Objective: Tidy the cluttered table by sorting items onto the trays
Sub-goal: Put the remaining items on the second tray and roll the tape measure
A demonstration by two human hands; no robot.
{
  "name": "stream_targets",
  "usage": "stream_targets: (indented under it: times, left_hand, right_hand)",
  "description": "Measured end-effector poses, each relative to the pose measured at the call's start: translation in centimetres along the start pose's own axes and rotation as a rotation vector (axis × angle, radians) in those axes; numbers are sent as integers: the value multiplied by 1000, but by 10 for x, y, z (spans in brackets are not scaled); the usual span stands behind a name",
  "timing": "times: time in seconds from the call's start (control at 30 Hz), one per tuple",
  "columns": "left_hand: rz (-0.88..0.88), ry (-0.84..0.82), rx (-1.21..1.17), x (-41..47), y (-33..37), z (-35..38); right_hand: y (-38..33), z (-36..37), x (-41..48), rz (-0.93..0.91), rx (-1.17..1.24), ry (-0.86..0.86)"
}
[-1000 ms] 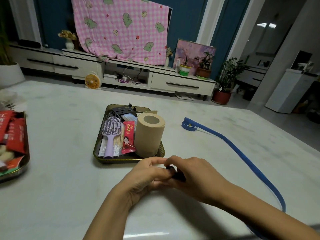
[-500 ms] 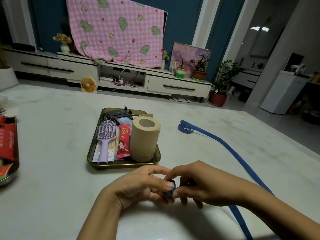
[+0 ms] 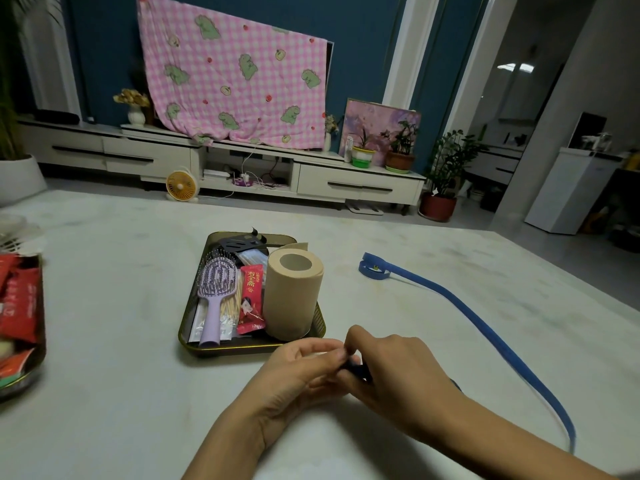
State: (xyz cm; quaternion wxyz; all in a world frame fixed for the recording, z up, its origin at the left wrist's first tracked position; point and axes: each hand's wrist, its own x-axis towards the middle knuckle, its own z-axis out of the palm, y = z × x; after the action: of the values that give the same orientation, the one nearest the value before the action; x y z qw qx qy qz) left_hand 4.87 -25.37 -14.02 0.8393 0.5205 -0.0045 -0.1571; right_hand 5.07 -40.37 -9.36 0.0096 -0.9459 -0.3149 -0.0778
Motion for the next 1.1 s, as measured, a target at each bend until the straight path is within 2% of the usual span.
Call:
stream_targets:
  times: [0.17, 0.47, 0.7, 0.87, 1.1]
  left_hand:
    - [-7, 26, -50, 1, -2, 4]
    - [8, 19, -17, 4, -1, 0]
    - [-68, -117, 47, 6, 3, -8]
    - [-118, -160, 126, 1, 8, -12]
    - [-147, -176, 174, -1, 11, -11]
  right_hand:
    - [4, 13, 7, -20, -103, 26]
    - [2, 13, 12, -16, -36, 10]
    - [8, -8, 8, -123, 228, -150]
    - [17, -20, 5, -65, 417, -290]
    - [20, -26, 5, -5, 532, -386]
